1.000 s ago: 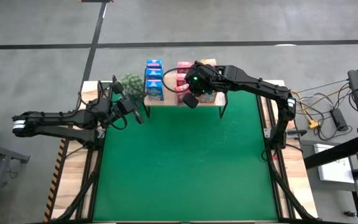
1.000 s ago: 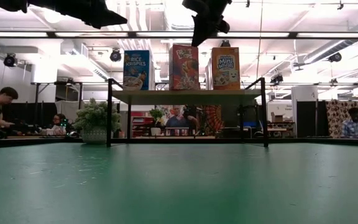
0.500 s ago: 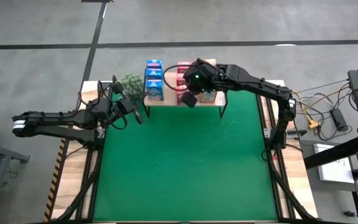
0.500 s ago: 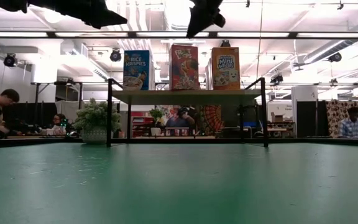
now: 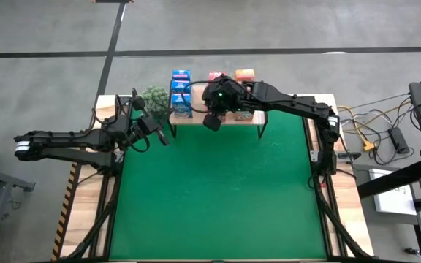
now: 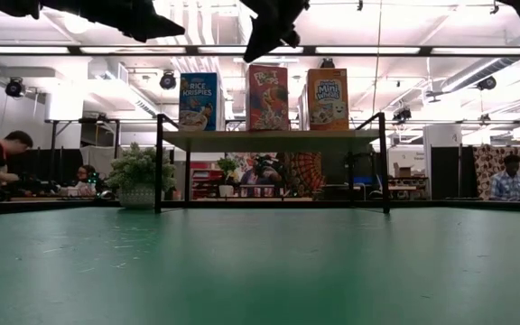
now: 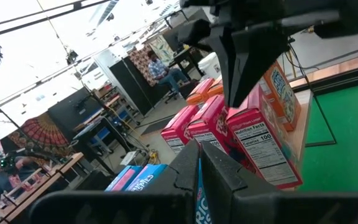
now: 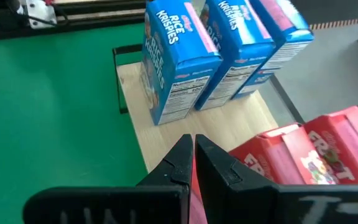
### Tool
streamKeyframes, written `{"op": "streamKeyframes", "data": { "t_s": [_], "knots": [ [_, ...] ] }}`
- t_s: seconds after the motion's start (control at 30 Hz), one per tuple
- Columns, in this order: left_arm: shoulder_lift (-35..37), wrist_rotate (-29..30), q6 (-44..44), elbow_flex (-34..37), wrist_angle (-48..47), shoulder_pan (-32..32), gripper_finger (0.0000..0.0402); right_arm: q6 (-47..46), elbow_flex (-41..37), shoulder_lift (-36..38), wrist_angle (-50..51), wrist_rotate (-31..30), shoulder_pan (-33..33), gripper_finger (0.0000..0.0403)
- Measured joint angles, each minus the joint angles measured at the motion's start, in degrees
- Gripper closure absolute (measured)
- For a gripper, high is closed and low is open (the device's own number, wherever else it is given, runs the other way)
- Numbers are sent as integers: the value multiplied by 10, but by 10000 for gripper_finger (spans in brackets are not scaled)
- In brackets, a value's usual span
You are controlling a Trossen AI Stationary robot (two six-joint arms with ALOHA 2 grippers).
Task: Stack cereal on shelf
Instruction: Put the red cereal box on the shelf aligned with the other red cereal boxes
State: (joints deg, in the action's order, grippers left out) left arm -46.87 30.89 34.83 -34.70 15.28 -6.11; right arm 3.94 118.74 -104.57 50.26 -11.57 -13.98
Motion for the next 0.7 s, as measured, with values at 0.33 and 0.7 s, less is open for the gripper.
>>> {"op": "streamKeyframes", "data": {
  "t_s": [0.33,0.7],
  "knots": [
    [0,0,0,0,0,0,402,8,0,-12,-5,-5,-1,394],
    [0,0,0,0,0,0,402,6,0,-21,-7,-7,-4,394]
  ]
}}
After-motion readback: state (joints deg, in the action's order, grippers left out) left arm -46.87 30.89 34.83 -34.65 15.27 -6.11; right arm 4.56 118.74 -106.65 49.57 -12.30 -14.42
